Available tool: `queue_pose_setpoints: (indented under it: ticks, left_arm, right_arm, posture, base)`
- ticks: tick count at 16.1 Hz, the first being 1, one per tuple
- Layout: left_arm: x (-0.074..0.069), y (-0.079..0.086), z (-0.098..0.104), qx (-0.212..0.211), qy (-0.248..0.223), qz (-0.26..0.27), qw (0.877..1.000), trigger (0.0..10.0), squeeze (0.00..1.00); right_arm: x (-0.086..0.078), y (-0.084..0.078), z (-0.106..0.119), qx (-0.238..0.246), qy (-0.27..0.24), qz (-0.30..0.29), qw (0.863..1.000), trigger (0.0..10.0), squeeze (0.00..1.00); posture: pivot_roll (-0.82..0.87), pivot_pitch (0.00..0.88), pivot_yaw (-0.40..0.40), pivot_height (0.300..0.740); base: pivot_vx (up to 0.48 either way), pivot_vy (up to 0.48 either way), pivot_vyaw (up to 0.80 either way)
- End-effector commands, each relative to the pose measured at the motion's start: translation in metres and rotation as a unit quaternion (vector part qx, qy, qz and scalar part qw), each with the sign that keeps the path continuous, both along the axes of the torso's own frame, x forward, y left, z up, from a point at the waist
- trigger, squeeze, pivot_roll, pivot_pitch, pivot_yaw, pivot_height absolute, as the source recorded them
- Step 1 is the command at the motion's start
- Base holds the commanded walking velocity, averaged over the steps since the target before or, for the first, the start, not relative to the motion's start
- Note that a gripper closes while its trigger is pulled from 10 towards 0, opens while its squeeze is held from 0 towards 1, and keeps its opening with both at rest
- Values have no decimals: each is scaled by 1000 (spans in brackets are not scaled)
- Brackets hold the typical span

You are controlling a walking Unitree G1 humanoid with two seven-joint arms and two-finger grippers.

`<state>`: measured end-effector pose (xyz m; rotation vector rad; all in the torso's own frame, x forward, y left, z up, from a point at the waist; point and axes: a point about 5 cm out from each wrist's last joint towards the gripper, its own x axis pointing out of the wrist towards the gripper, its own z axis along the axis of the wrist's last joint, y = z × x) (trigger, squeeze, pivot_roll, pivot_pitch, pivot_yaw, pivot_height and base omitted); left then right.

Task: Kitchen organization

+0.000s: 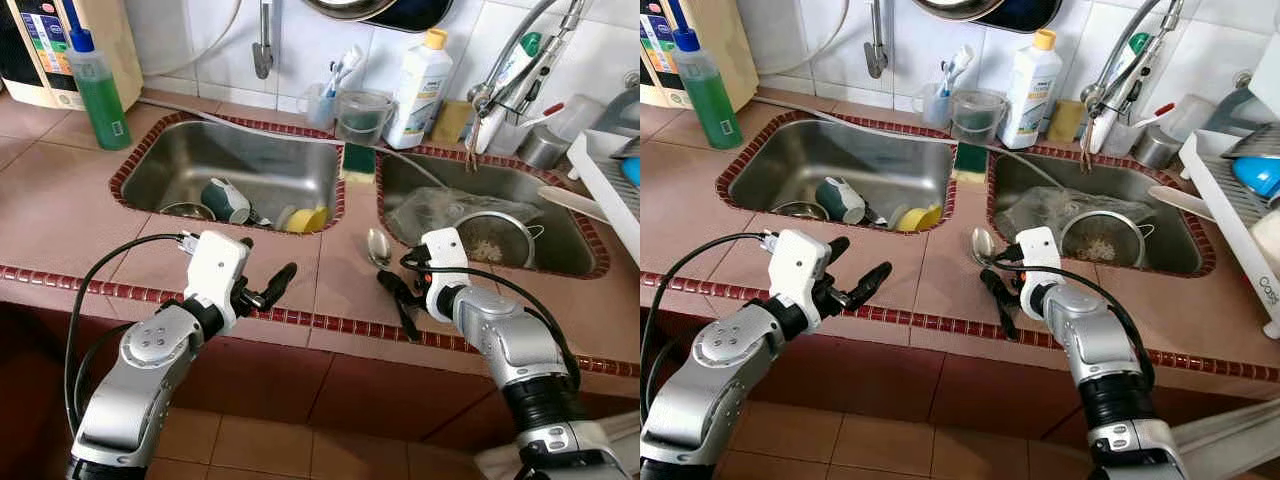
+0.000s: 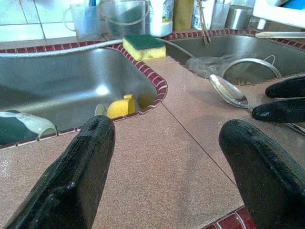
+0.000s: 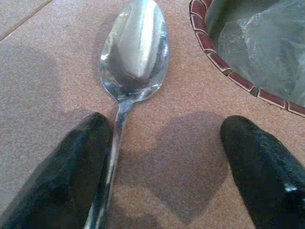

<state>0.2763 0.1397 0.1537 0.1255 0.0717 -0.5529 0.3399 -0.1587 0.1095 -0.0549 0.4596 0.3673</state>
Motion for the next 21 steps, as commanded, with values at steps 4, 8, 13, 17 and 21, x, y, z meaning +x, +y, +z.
queue_pose_setpoints:
  ticks: [4, 8, 13, 17, 21]
  left_arm:
    - [1, -2, 2, -1, -6, 0, 1000, 10000, 0]
    - [-4, -4, 1, 5, 0, -25, 1000, 10000, 0]
    - [-15, -16, 0, 13, 2, -74, 997, 10000, 0]
    - [-14, -17, 0, 14, 1, -76, 997, 10000, 0]
    - [-13, -15, 1, 16, 0, -74, 997, 10000, 0]
  right_arm:
    - [1, -8, 1, -7, 3, -5, 1000, 0, 0]
    - [2, -9, 3, -4, -3, -3, 1000, 0, 0]
    - [3, -10, 3, -1, -4, -5, 1000, 0, 0]
    - [4, -10, 3, -1, -6, -4, 1000, 0, 0]
    - [5, -12, 5, 1, -8, -7, 1000, 0, 0]
  posture:
    - [7, 65, -120, 740]
    - [7, 63, -121, 740]
    - [9, 53, -121, 740]
    - [11, 41, -122, 740]
    - [11, 32, -121, 740]
  base:
    - [0, 0, 0]
    - [0, 0, 0]
    - [0, 0, 0]
    - [0, 0, 0]
    - [0, 0, 0]
